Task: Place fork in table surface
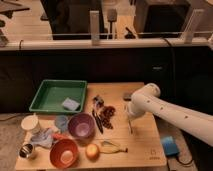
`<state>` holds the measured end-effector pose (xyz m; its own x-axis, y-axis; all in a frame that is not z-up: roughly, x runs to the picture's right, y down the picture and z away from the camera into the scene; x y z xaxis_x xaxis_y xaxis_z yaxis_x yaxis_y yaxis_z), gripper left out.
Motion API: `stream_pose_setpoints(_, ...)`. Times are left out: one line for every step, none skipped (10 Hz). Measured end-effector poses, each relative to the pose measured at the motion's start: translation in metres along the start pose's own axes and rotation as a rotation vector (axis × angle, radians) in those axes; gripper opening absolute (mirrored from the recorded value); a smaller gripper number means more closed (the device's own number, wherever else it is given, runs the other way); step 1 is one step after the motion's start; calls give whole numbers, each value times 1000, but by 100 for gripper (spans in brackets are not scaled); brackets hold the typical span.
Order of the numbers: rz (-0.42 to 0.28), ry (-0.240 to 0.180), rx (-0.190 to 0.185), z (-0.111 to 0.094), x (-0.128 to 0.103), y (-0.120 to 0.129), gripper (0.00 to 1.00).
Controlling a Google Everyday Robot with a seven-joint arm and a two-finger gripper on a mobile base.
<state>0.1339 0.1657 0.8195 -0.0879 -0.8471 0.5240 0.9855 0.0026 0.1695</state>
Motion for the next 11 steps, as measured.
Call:
stream_pose_setpoints(5, -12, -4, 7, 1, -2, 21)
stream_pose_setpoints(12, -19, -16, 13, 2, -3, 33)
stream_pose_setpoints(14, -21, -20, 16, 3, -4, 41)
stream_pose_setpoints(19, -27, -26, 20, 3, -3, 51)
stream_pose_setpoints(26, -34, -28, 24, 5, -2, 63)
stream_pose_setpoints(33, -42, -27, 28, 6, -1, 72)
stream_pose_setpoints(39, -50, -25, 33, 7, 0, 78)
stream_pose_setpoints(44, -63, -24, 40, 9, 1, 80)
stream_pose_setpoints(45, -72, -24, 45, 9, 1, 80)
stream_pose_setpoints(49, -74, -21, 47, 12, 1, 80)
stream_pose_setpoints(57, -76, -22, 46, 14, 4, 80)
